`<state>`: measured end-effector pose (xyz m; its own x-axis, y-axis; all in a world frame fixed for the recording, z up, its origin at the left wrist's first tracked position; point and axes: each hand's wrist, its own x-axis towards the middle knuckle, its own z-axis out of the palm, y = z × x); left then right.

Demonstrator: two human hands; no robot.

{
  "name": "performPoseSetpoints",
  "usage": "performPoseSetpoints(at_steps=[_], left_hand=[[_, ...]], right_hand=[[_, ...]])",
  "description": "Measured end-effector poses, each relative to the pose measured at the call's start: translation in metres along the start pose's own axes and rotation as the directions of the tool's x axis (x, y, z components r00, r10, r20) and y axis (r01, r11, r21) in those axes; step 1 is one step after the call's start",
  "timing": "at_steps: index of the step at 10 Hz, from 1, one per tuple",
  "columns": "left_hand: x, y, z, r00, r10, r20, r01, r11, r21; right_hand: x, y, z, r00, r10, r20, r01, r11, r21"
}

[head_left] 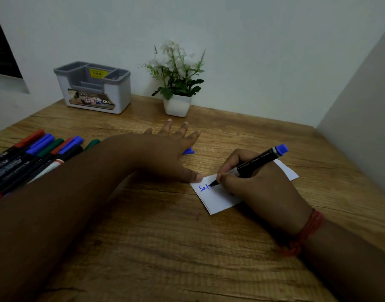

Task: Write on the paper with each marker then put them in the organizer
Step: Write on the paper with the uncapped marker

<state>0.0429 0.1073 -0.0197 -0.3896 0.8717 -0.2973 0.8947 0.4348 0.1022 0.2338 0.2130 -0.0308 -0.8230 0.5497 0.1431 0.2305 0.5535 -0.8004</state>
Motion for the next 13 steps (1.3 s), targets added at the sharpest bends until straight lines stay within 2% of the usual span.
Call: performPoseSetpoints(at_steps=[1,3,6,7,9,11,12,13], left_hand=[[0.000,0.000,0.000,1.000,0.000,-0.001,0.000,1.000,0.008],[0.002,0.000,0.000,1.000,0.002,0.003,-0.002,1.000,0.004],[0.001,0.001,0.000,1.000,-0.003,0.007,0.002,1.000,0.031],[0.000,0.001,-0.001,1.000,-0.005,0.010,0.005,0.999,0.039],[-0.004,-0.001,-0.001,1.000,-0.004,0.004,0.004,0.998,0.065],[-0.001,-0.004,0.000,0.996,-0.016,-0.085,0.016,1.000,-0.008],[0.003,-0.006,0.003,0.993,-0.037,-0.109,0.042,0.998,0.043],[0.006,-0.008,0.002,0.993,-0.059,-0.106,0.066,0.996,0.066]], right_hand=[[-0.001,-0.001,0.000,1.000,-0.012,0.020,0.012,1.000,0.019],[0.001,0.000,0.000,0.999,0.011,-0.045,-0.009,1.000,0.025],[0.001,-0.002,0.001,0.999,0.021,-0.029,-0.021,1.000,0.001],[0.001,0.000,0.000,0.998,0.015,-0.066,-0.013,0.999,0.030],[0.004,0.002,-0.004,0.975,0.004,-0.221,0.045,0.975,0.217],[0.009,-0.002,-0.011,0.936,-0.028,-0.351,0.126,0.957,0.261],[0.018,-0.009,-0.016,0.936,-0.097,-0.339,0.187,0.952,0.243],[0.029,-0.013,-0.023,0.953,-0.167,-0.253,0.222,0.954,0.203]])
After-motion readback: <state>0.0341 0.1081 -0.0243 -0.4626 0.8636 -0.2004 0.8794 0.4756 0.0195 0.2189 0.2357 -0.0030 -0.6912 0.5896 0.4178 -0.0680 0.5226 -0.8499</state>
